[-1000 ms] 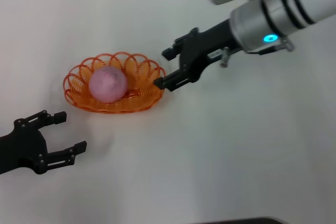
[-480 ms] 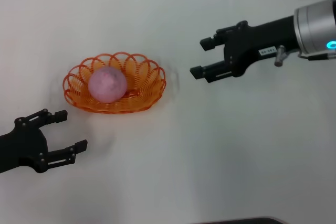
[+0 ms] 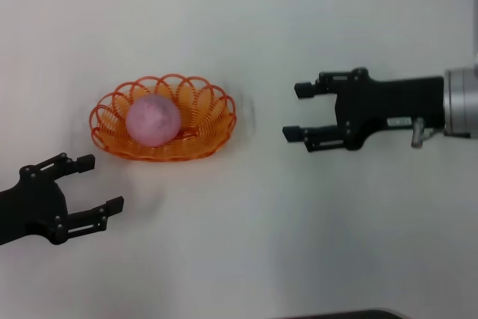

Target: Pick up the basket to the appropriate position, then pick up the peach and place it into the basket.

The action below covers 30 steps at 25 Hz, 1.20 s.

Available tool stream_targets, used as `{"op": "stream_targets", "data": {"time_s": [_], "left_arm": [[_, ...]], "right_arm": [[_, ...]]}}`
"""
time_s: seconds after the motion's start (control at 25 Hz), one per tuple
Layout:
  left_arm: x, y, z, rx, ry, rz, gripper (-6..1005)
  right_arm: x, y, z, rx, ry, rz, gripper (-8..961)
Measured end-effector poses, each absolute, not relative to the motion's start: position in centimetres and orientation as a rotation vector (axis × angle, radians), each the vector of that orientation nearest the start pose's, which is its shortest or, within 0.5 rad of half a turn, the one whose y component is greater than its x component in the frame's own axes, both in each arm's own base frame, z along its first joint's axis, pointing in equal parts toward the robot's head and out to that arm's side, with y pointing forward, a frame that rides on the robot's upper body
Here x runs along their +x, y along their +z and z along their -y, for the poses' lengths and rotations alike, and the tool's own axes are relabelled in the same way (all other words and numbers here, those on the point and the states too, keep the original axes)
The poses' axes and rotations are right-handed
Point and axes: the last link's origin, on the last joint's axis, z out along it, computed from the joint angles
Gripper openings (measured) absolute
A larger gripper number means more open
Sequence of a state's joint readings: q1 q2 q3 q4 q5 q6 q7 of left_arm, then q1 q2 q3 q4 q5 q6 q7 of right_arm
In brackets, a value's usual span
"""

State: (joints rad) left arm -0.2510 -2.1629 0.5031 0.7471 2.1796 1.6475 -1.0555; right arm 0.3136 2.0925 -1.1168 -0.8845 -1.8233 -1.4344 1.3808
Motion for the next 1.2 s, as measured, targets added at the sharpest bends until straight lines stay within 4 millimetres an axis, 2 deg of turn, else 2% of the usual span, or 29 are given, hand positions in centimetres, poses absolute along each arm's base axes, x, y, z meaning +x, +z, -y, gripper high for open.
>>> {"op": "stream_targets", "data": {"time_s": [0.08,0.28,0.4,1.2], "left_arm": [[-33.8,-0.8,-23.0,-2.649,-0.549,0.572,860],[-33.9,-1.0,-22.9,-2.649,-0.553,0.58,860],[-33.9,-1.0,-22.9,-2.647,-0.555,0.58,860],[-33.9,-0.6,-23.0,-2.631,-0.568,0.578,859]], "right_arm": [[27.1,-2.5,-29.4,-2.805,0.534,-0.464,794],[30.1,-4.4,-27.3,-2.711,0.621,-0.358,794],[30.9,-4.7,-26.6,-2.669,0.642,-0.351,794],[31.4,-5.2,-26.0,-2.676,0.631,-0.386,794]]}}
